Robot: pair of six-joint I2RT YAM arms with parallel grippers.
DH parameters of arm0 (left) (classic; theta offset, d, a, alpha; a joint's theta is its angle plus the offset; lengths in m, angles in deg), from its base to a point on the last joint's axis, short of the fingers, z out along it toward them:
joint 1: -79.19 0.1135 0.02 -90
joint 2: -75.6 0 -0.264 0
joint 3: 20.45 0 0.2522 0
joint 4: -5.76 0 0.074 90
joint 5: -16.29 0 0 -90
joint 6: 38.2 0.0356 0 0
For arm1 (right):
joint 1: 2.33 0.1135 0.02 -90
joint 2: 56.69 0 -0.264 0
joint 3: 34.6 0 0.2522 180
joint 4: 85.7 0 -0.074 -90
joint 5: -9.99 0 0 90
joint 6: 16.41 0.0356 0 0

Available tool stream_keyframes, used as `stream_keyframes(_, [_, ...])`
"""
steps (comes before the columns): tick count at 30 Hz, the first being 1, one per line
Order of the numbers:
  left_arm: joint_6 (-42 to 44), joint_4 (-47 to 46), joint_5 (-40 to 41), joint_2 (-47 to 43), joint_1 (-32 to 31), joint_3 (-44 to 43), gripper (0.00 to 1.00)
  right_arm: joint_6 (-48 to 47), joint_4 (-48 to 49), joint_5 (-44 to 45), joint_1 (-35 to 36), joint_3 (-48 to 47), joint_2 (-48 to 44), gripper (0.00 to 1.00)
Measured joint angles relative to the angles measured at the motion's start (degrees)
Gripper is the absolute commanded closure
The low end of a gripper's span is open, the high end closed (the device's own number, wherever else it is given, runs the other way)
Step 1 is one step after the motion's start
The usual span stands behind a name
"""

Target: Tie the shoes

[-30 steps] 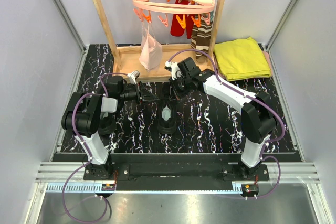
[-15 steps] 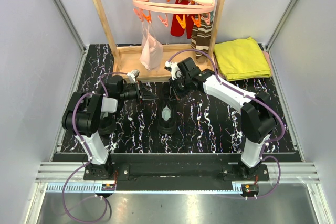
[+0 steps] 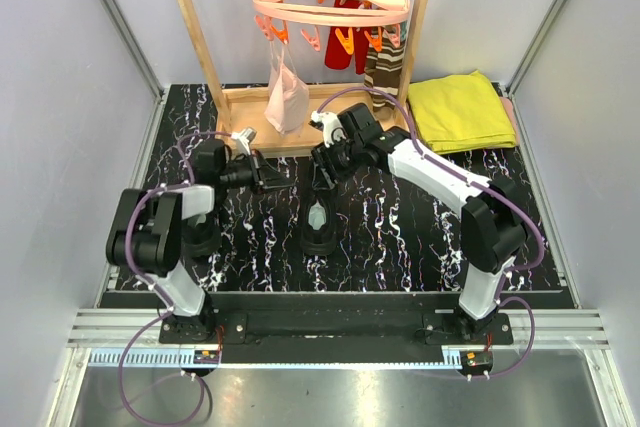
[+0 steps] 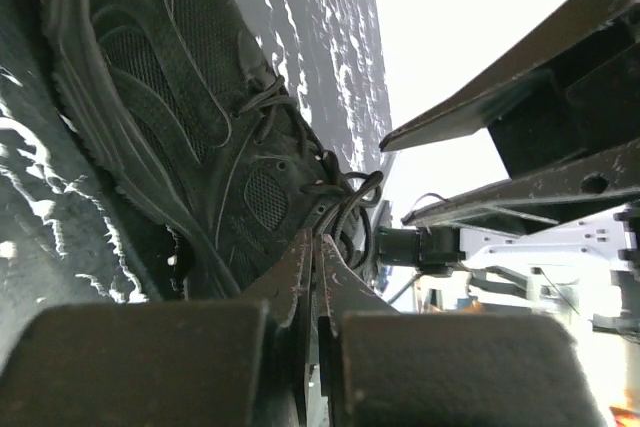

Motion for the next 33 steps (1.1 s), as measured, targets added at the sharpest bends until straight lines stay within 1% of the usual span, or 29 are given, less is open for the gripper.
stream_keyframes(3, [6.86, 9.03, 1.84, -3.98, 1.25, -2.47, 1.00, -2.32, -0.07, -2.32, 0.00, 0.00, -1.14, 0.29])
stream_keyframes(5, [12.11, 15.87, 3.06, -6.27, 2.21, -4.81, 1.00, -4.20, -0.07, -4.52, 0.00, 0.00, -2.34, 0.28])
stream_keyframes(8, [16.55, 21.73, 4.00, -7.21, 4.35, -6.40, 1.00, -7.65, 0.26, -8.37, 0.17, 0.00, -3.91, 0.29])
stream_keyframes(11, [18.36, 26.49, 4.35, -6.27, 6.43, -6.75, 1.00, -11.30, 1.68, -10.91, 0.90, 0.00, -4.02, 0.39])
stream_keyframes(12, [18.62, 27.65, 4.33, -5.66, 6.93, -6.84, 1.00, -13.05, 2.23, -11.54, 1.64, 0.00, -3.91, 0.47])
stream_keyframes(13, [18.84, 29.07, 4.33, -4.66, 7.39, -7.10, 1.00, -14.97, 3.17, -12.02, 2.75, -0.02, -3.74, 0.51])
stream_keyframes(15, [19.32, 30.71, 4.31, -3.23, 7.54, -7.45, 1.00, -18.16, 4.72, -13.00, 5.11, -0.31, -2.91, 0.55])
stream_keyframes(18, [20.61, 33.62, 4.28, -1.11, 7.48, -8.98, 1.00, -22.62, 7.39, -14.91, 9.55, -2.29, 1.09, 0.57])
stream_keyframes(20, [21.24, 34.93, 4.24, -0.20, 7.39, -10.08, 1.00, -24.85, 8.68, -15.41, 11.32, -3.19, 4.00, 0.57])
stream_keyframes(25, [22.53, 36.17, 4.31, 1.38, 7.39, -12.59, 1.00, -28.20, 9.66, -15.28, 12.81, -5.79, 12.46, 0.56])
stream_keyframes(28, [22.97, 36.28, 4.35, 2.34, 7.39, -13.53, 1.00, -28.76, 10.47, -13.07, 12.92, -7.32, 16.94, 0.55])
stream_keyframes(33, [23.30, 36.44, 4.37, 3.61, 7.39, -13.84, 1.00, -28.96, 11.23, -7.98, 13.81, -7.72, 20.31, 0.48])
